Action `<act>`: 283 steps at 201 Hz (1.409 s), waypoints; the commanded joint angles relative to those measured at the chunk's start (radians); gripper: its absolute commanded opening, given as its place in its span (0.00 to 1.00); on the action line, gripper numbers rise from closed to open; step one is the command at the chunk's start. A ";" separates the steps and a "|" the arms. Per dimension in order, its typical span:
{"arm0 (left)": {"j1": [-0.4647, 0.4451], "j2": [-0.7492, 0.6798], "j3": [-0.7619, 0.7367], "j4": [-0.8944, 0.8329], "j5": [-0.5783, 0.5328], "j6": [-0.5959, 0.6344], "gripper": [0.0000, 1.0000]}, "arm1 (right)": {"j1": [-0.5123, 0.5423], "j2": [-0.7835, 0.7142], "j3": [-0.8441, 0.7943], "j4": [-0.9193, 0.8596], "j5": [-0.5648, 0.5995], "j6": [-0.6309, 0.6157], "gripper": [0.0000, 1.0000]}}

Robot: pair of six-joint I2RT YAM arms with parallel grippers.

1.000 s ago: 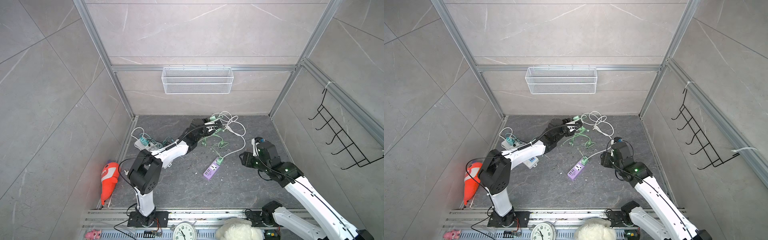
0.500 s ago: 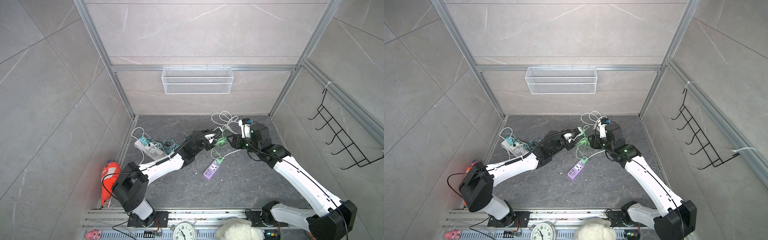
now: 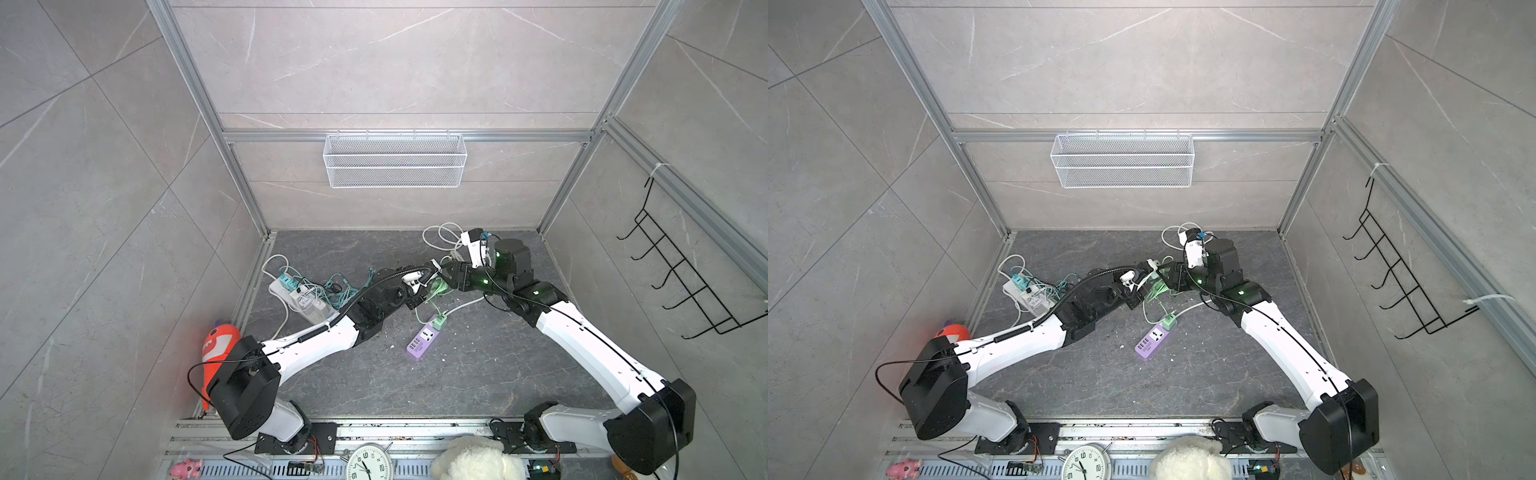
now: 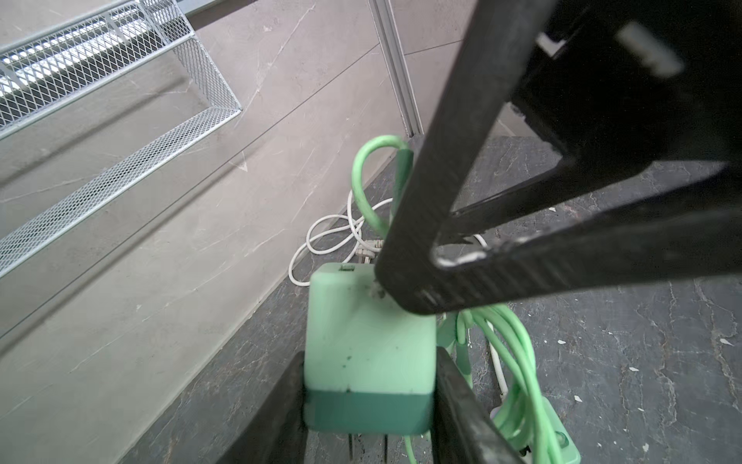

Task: Insert the plug
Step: 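Grasp the charger with the right gripper while left gripper releases it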

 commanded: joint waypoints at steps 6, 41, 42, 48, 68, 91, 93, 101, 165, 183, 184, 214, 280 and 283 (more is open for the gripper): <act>-0.004 -0.040 0.013 0.035 0.030 -0.024 0.27 | -0.002 0.020 -0.007 0.063 -0.048 0.017 0.53; -0.004 -0.055 -0.005 0.051 0.045 -0.028 0.26 | -0.002 0.059 -0.002 0.083 -0.089 0.029 0.49; -0.004 -0.056 -0.005 0.052 0.045 -0.028 0.26 | -0.002 0.059 -0.001 0.083 -0.090 0.029 0.48; -0.004 -0.058 -0.005 0.052 0.047 -0.031 0.26 | -0.002 0.064 -0.001 0.086 -0.096 0.032 0.47; -0.005 -0.060 -0.006 0.058 0.047 -0.029 0.26 | -0.002 0.066 -0.009 0.106 -0.119 0.044 0.43; -0.003 -0.057 -0.002 0.062 0.048 -0.032 0.26 | -0.002 0.060 -0.017 0.107 -0.127 0.046 0.39; -0.004 -0.056 -0.001 0.062 0.049 -0.032 0.26 | -0.002 0.059 -0.018 0.105 -0.127 0.046 0.38; -0.004 -0.054 0.000 0.063 0.052 -0.034 0.27 | -0.002 0.054 -0.020 0.103 -0.130 0.044 0.34; -0.020 -0.055 0.017 0.061 0.067 -0.060 0.45 | -0.017 -0.054 0.018 -0.055 -0.021 -0.002 0.10; -0.048 -0.074 0.024 0.059 0.040 -0.060 0.55 | -0.027 -0.105 0.032 -0.123 0.046 -0.026 0.10; -0.050 -0.076 0.026 0.059 0.037 -0.060 0.56 | -0.027 -0.107 0.032 -0.126 0.048 -0.027 0.10; -0.131 -0.087 0.097 -0.017 0.007 -0.045 0.65 | -0.046 -0.180 0.032 -0.215 0.134 -0.052 0.09; -0.209 -0.061 0.209 -0.088 -0.067 0.015 0.66 | -0.112 -0.308 0.047 -0.365 0.284 -0.106 0.09; -0.211 -0.062 0.212 -0.087 -0.069 0.014 0.66 | -0.116 -0.314 0.048 -0.372 0.297 -0.108 0.09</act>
